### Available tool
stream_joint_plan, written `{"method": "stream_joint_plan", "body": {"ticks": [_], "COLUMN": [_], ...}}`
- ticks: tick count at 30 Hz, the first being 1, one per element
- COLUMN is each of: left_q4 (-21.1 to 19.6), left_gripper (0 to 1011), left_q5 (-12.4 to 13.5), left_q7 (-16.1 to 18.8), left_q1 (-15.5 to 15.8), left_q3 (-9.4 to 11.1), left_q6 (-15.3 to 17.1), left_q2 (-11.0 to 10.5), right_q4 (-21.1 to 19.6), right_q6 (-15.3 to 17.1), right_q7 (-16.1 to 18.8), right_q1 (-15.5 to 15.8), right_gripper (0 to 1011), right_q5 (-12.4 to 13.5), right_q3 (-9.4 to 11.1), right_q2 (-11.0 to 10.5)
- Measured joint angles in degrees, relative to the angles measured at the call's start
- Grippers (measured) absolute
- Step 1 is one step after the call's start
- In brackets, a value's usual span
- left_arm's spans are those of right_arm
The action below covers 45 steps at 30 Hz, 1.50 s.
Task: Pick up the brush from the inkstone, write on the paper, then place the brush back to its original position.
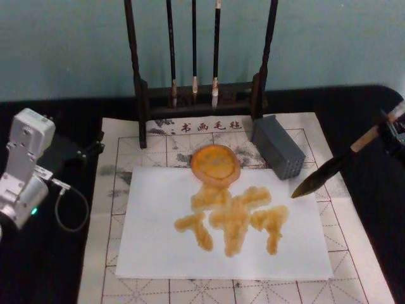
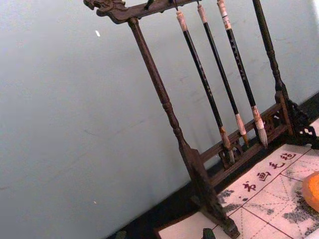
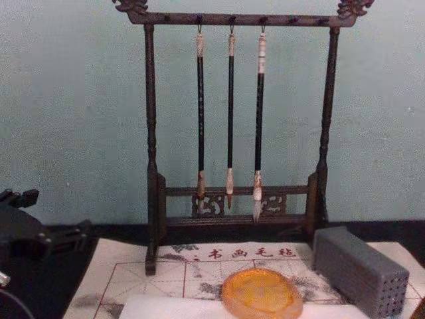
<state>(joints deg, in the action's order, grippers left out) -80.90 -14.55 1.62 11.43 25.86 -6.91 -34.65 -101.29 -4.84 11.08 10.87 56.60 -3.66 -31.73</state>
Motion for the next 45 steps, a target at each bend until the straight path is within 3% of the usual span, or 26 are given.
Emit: {"method": "stream_joint_plan", "body": {"ticks": [18,36,45], "left_q4": [0.0,0.0,0.0], "left_gripper": [1001,1001,1001], "left_q5": [0.0,0.0,0.0], "left_q7": [0.0,0.0,0.0], "left_q1": [0.0,0.0,0.0], "left_q3": [0.0,0.0,0.0], "left_q6": [0.0,0.0,0.0], "left_q2": [0.0,0.0,0.0], "right_q4": [0.6,1.5,0.2], "right_q6": [-2.0,-2.1,-1.2], "right_q7": [1.2,2.6,3.5], "right_q1": [-1.5,-2.5,-1.7], "right_gripper": [197,197,197], "right_q5": [-8.9,-14.4,-16.2], "right_q3": [-1.5,-2.0,-1.3], "right_q2": [1.6,3.2,2.9]}}
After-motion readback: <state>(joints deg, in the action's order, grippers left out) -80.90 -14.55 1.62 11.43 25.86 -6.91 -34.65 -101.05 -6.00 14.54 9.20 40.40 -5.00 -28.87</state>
